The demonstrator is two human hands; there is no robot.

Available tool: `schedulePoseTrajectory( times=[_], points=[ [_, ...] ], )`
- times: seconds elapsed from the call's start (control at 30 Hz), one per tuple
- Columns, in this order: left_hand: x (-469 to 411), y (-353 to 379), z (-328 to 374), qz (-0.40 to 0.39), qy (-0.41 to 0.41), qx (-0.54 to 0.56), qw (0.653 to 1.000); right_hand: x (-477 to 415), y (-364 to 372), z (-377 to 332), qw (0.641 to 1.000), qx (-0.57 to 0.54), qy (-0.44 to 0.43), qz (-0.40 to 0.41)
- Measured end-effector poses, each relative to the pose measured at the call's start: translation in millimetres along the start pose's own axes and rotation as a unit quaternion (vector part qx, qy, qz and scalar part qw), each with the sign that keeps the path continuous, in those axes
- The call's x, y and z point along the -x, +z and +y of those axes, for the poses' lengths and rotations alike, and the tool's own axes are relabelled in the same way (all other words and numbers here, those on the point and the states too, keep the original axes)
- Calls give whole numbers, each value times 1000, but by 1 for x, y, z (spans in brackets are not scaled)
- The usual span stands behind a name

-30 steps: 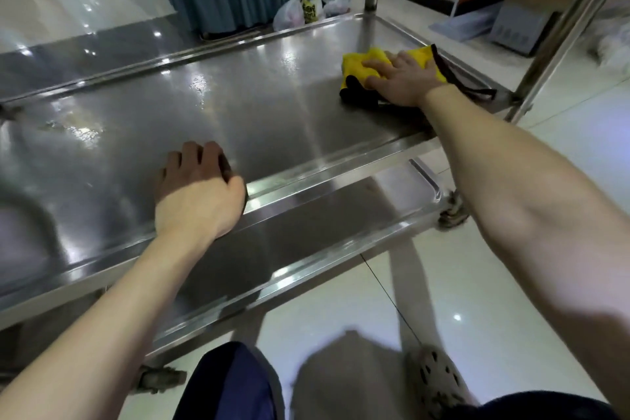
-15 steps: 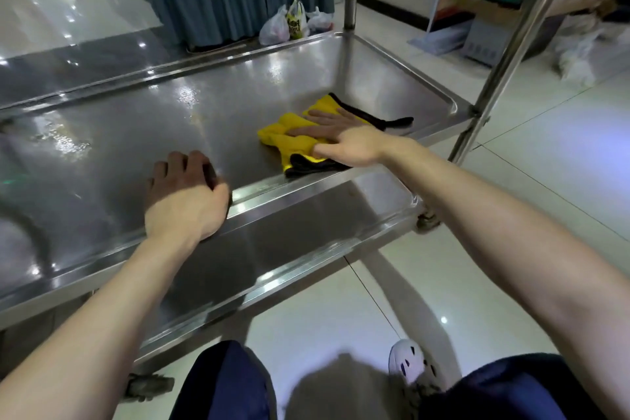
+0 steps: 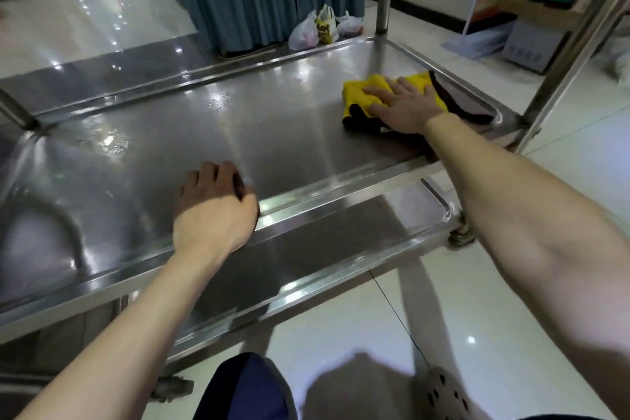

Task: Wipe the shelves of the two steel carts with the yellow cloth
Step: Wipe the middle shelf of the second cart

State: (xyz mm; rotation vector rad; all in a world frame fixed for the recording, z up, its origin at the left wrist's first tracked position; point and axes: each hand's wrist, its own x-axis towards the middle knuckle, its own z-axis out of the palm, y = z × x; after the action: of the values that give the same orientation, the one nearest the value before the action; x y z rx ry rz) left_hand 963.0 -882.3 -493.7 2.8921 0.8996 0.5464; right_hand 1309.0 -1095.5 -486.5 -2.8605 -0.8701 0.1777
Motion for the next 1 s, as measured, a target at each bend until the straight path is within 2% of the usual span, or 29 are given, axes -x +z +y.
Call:
schedulePoseTrajectory(
  times=[0.17,0.27,0.37,0.5,0.63,0.73,1.0],
  points=[
    [2,0,1,19,-20,32,999,18,20,-113,995,7,-101,-16],
    [6,-4,1,37,-62,156,985,46,34,-159,985,13,-168,-25],
    [8,-19,-11,59,-62,254,963,64,36,-167,982,12,-186,-36],
    [7,-39,-69,51,-23,129,990,69,31,-166,985,14,-167,-48],
    [25,-45,-146,48,-56,17,997,62,35,-173,988,20,-147,-49],
    [36,-41,-162,48,-96,18,994,49,37,-191,989,21,-139,-45],
    [34,-31,-161,73,-104,5,992,42,56,-298,980,18,-196,-37]
  ],
)
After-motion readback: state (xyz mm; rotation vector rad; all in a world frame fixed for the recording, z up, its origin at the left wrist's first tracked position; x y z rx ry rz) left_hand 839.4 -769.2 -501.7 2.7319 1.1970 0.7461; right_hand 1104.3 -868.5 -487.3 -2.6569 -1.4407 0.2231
